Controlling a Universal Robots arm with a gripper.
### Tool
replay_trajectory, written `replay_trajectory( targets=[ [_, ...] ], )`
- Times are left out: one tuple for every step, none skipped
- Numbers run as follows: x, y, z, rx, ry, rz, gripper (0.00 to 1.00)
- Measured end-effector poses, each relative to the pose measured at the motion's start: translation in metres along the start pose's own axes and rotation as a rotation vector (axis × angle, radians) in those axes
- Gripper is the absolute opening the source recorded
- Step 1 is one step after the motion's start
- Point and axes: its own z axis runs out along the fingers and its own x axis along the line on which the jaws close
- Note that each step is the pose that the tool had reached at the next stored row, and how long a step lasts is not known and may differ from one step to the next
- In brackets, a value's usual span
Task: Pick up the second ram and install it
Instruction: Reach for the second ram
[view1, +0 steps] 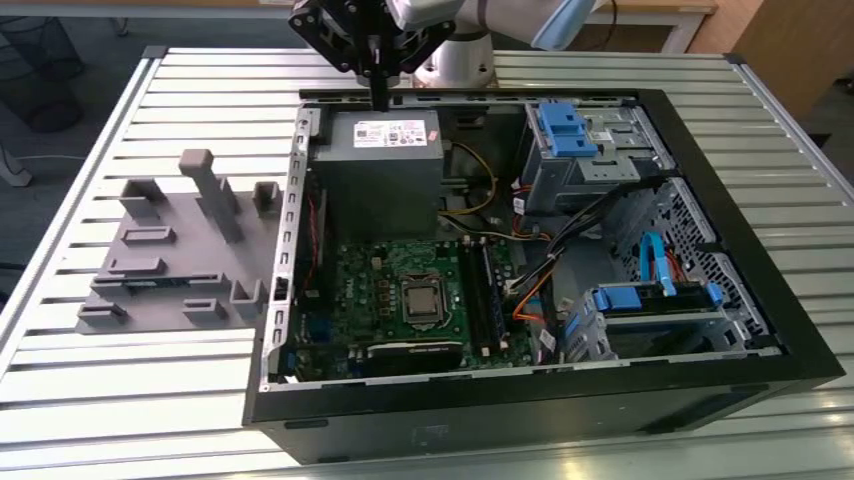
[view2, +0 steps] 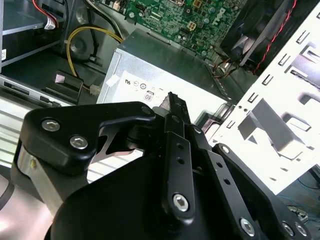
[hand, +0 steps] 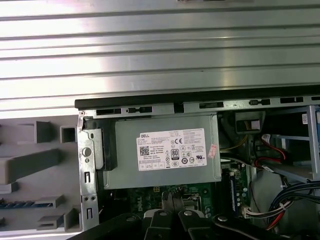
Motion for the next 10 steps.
replay_trajectory(
  targets=[
    [0.0004,0.0000,0.0000,0.0000,0.0000,0.000,0.11],
    [0.0009,-0.0001,0.0000,0.0000,0.0000,0.000,0.11],
    [0.0014,-0.0001,0.0000,0.0000,0.0000,0.000,0.11],
    [0.0018,-0.0001,0.0000,0.0000,0.0000,0.000,0.11],
    [0.0023,-0.0002,0.0000,0.0000,0.0000,0.000,0.11],
    [0.0027,-0.0002,0.0000,0.0000,0.0000,0.000,0.11],
    [0.0030,-0.0002,0.0000,0.0000,0.0000,0.000,0.11],
    [0.0034,-0.0003,0.0000,0.0000,0.0000,0.000,0.11],
    [0.0037,-0.0003,0.0000,0.0001,0.0000,0.000,0.11],
    [0.0040,-0.0003,0.0000,0.0000,0.0000,0.000,0.11]
  ],
)
